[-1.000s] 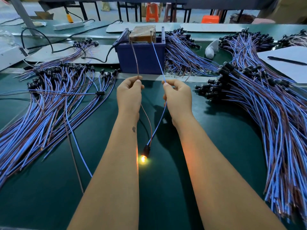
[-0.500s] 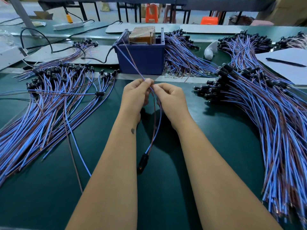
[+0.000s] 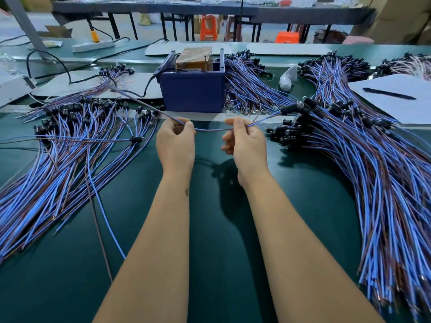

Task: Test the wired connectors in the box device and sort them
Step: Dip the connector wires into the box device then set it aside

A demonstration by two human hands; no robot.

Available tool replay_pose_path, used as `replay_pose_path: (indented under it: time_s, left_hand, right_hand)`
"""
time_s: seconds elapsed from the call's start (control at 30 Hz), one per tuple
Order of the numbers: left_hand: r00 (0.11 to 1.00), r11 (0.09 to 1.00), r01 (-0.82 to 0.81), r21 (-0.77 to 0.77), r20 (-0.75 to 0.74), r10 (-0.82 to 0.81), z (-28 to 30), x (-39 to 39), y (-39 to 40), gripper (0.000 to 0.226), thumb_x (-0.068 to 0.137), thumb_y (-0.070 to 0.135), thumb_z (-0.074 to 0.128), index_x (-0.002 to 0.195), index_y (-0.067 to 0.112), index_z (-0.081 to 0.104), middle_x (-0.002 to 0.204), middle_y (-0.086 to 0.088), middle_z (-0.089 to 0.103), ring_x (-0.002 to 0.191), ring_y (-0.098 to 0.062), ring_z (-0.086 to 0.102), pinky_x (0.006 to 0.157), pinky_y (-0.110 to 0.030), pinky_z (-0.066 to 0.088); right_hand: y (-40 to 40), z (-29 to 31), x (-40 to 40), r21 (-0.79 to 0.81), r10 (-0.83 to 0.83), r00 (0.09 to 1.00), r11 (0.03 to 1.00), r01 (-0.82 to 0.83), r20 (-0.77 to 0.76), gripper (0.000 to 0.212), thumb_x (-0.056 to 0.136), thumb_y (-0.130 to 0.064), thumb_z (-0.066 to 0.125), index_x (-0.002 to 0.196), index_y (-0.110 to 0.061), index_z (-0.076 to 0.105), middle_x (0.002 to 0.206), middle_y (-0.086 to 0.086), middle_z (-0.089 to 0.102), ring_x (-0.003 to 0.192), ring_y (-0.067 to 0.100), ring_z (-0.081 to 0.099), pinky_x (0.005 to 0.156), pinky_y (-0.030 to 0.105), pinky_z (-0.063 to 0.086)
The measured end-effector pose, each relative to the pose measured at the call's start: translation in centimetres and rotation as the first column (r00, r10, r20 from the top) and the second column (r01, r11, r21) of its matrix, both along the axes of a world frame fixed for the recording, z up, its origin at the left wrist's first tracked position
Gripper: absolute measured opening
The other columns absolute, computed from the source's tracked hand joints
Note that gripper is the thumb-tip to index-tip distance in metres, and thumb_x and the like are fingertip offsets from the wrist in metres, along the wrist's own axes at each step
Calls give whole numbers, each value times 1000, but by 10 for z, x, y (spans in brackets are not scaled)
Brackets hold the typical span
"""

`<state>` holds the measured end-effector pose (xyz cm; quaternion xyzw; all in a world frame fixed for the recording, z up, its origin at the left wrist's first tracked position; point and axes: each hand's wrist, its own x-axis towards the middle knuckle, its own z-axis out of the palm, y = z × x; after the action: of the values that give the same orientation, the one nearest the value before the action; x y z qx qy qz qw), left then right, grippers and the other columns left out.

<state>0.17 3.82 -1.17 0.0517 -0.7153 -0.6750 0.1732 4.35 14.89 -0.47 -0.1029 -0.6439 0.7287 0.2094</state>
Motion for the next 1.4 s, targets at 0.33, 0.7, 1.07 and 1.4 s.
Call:
replay_pose_path:
  time_s: [0.33, 0.7, 1.07, 1.4]
  left_hand:
    - [966, 966, 237, -106, -81, -246, 3, 16, 17, 15, 85, 11, 68, 75, 24, 68, 63, 7, 68, 63, -5, 61, 67, -21, 49]
    - [621, 661, 655, -366, -237, -747, 13, 92, 90, 8, 80, -3, 75, 81, 3, 71, 73, -7, 68, 62, -5, 56, 65, -20, 48]
    - [597, 425, 593, -685, 19, -802, 3, 102, 107, 21, 84, 8, 62, 96, 22, 74, 83, 7, 69, 75, -12, 60, 78, -35, 52]
    - [993, 625, -21, -780, 58, 105, 9, 26, -3, 35, 87, 16, 54, 121, 19, 65, 138, -11, 48, 122, -36, 39, 90, -39, 38]
  right_hand:
    - [14, 5, 6, 329, -305, 951, 905, 271, 56, 35, 105, -22, 30, 76, -21, 50, 74, -4, 53, 83, 27, 57, 77, 39, 44]
    - [129, 53, 55, 779, -425, 905, 565, 272, -9, 34, 102, -31, 40, 94, -9, 65, 78, 6, 61, 73, 28, 52, 59, 35, 34]
    - [188, 59, 69, 983, -682, 708, 149, -107, 180, 39, 97, -43, 46, 131, -25, 51, 134, 19, 44, 125, 38, 37, 104, 47, 29]
    - [22, 30, 18, 859, -99, 993, 511, -3, 63, 32, 94, -21, 53, 125, -17, 59, 116, 9, 54, 109, 28, 50, 95, 40, 41]
